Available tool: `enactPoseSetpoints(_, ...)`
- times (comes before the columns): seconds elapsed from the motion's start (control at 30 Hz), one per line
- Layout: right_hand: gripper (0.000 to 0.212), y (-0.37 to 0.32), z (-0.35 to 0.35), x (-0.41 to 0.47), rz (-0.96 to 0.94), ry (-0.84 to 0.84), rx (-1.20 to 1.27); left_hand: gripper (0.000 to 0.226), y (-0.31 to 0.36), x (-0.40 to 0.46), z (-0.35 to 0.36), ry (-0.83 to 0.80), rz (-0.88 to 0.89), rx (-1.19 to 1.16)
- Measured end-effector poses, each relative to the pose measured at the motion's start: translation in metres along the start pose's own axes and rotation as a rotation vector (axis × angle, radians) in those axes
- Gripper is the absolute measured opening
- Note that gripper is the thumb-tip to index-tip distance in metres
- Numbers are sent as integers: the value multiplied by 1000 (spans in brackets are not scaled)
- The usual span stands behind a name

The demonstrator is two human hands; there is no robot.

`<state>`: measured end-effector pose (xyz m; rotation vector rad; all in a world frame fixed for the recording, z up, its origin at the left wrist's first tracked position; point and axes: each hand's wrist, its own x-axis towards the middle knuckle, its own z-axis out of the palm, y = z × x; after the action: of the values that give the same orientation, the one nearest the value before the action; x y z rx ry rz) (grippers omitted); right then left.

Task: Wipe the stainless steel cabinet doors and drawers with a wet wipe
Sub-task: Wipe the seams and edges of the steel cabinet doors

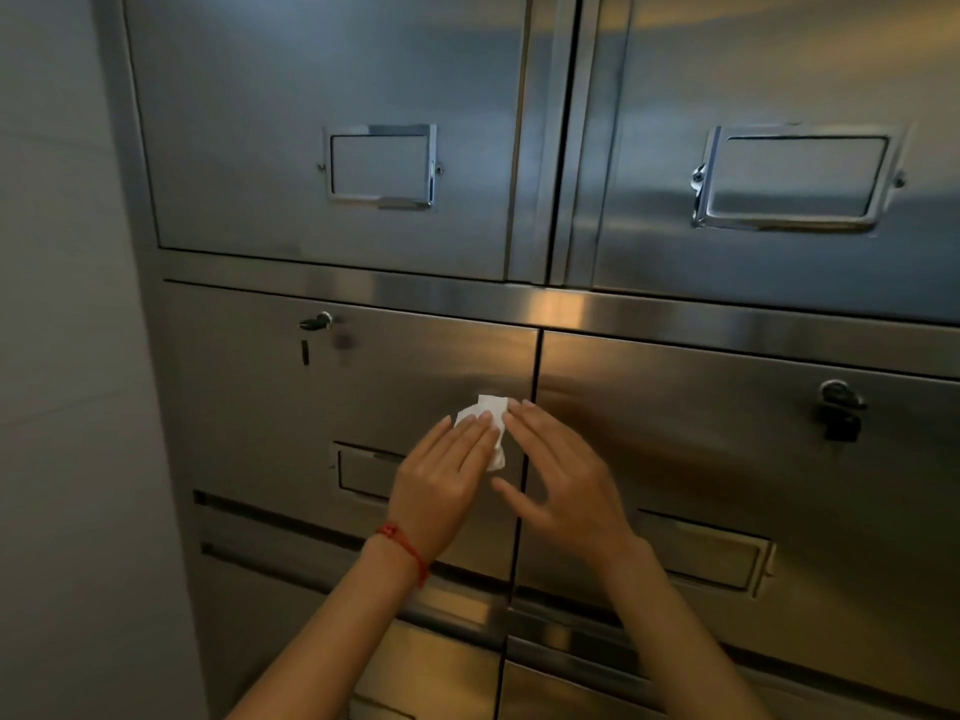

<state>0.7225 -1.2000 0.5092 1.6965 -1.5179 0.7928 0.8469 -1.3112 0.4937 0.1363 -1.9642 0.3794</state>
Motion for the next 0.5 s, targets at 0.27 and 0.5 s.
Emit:
enactPoseSetpoints(0.27, 57, -8, 9, 8, 20, 14, -155, 53, -17, 1, 6, 18, 91, -132)
enactPoseSetpoints(0.5, 53, -7, 4, 5, 6, 25, -277, 53, -16, 2, 15, 60, 136, -194)
